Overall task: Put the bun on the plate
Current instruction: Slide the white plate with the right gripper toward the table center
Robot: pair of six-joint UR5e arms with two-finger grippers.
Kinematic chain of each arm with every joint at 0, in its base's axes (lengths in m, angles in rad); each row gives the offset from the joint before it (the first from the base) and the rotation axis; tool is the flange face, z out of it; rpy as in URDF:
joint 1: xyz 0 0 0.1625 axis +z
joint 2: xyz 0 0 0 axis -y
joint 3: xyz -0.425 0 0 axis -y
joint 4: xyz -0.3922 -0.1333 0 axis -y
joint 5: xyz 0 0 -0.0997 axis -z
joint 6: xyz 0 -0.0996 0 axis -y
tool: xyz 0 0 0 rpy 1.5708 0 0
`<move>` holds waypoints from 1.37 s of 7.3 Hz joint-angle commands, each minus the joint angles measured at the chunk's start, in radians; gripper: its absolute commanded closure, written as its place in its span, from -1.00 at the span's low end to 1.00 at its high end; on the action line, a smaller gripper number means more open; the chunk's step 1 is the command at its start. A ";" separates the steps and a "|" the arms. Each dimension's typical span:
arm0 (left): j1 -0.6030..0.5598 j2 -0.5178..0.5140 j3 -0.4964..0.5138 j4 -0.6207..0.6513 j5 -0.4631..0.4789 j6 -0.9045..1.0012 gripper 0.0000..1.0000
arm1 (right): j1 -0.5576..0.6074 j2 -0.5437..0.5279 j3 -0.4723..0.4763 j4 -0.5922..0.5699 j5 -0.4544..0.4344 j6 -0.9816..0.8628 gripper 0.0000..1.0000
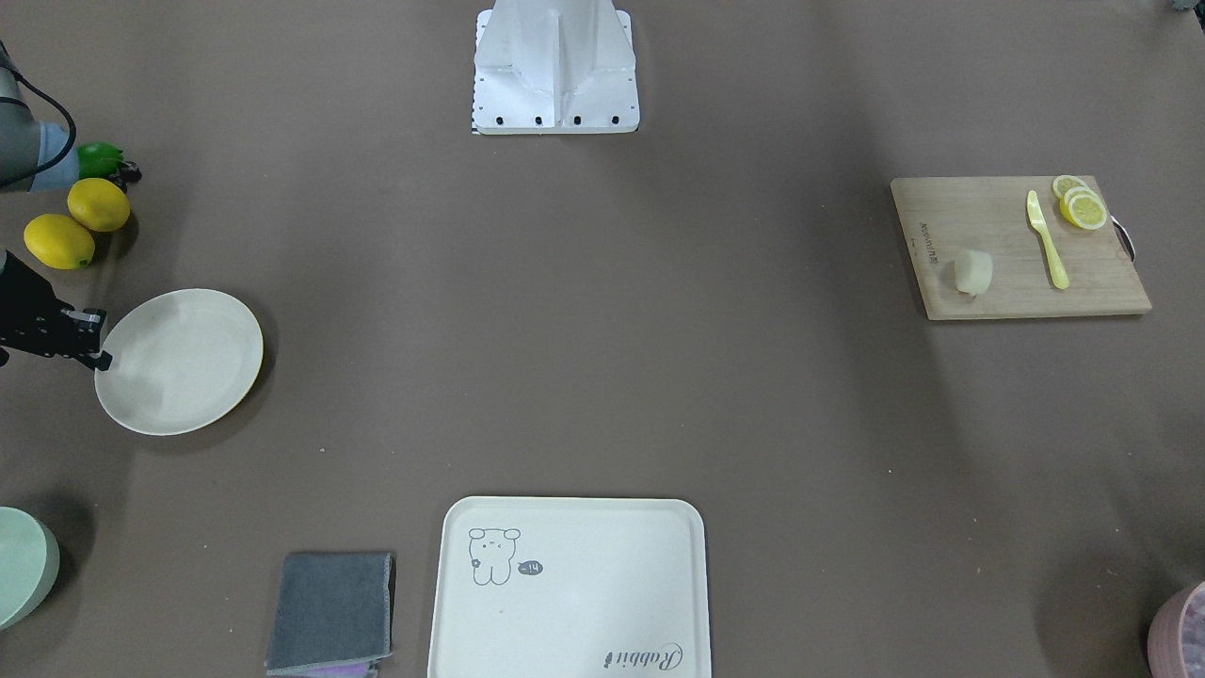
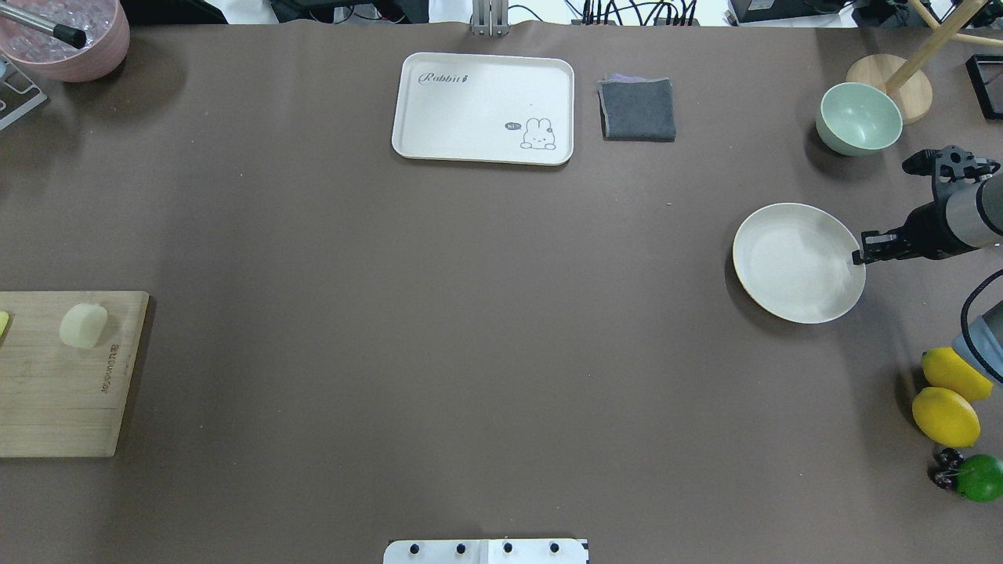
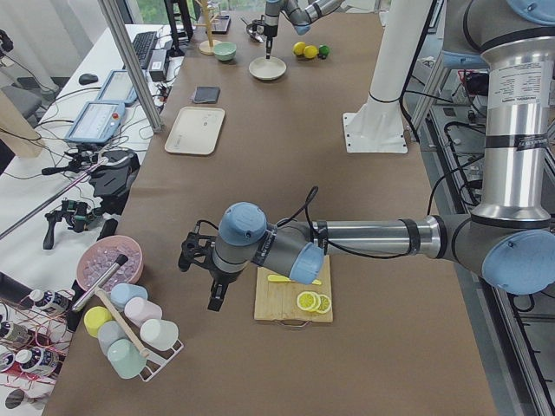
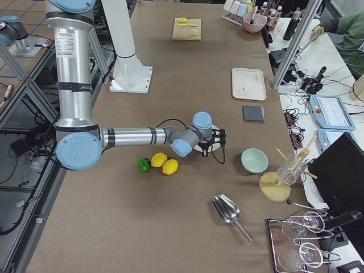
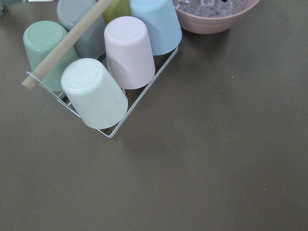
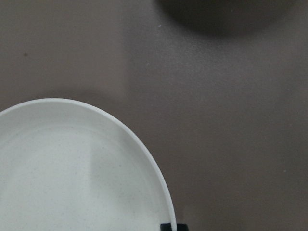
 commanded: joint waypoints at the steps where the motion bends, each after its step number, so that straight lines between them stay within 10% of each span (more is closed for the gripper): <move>1: 0.001 0.001 0.002 0.002 0.000 0.000 -0.96 | 0.016 0.012 0.050 0.006 0.049 0.097 1.00; 4: 0.000 0.001 -0.012 0.002 0.000 -0.004 -0.96 | -0.061 0.171 0.122 0.002 0.048 0.350 1.00; 7: 0.055 -0.013 -0.029 -0.050 -0.051 -0.174 -0.96 | -0.285 0.269 0.173 -0.019 -0.164 0.491 1.00; 10: 0.225 -0.010 -0.055 -0.241 -0.038 -0.484 -0.96 | -0.452 0.465 0.199 -0.307 -0.352 0.544 1.00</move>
